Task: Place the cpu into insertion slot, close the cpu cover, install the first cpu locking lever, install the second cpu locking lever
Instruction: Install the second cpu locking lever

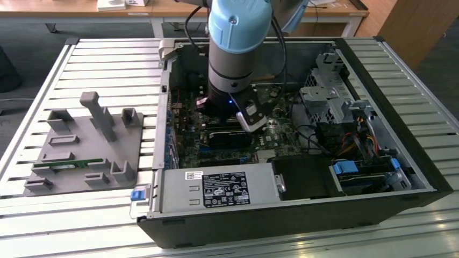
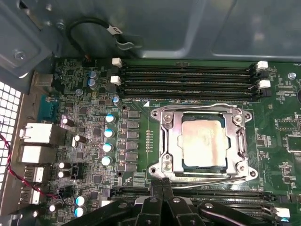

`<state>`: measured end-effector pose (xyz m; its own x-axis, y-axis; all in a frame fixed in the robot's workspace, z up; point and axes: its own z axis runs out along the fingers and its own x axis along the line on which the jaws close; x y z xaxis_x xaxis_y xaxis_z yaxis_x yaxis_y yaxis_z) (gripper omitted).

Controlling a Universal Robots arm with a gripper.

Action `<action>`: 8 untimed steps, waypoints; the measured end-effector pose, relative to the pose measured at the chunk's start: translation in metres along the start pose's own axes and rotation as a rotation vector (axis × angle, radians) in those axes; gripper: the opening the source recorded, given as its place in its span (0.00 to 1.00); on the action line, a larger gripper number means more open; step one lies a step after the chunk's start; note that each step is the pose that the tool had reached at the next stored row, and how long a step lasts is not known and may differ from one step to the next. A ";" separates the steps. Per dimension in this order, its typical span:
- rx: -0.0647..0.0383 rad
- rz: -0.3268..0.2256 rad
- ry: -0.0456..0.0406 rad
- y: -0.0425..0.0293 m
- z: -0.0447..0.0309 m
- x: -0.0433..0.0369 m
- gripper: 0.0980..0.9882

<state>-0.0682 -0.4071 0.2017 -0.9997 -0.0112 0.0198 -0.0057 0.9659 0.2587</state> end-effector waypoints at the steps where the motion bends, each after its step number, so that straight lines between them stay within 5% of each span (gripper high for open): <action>1: -0.001 0.000 0.0000 -0.0001 0.0004 0.0000 0.01; 8: -0.013 0.000 -0.0001 -0.0008 0.0026 0.0002 0.01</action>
<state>-0.0685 -0.4072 0.1989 -0.9997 -0.0116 0.0196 -0.0058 0.9625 0.2713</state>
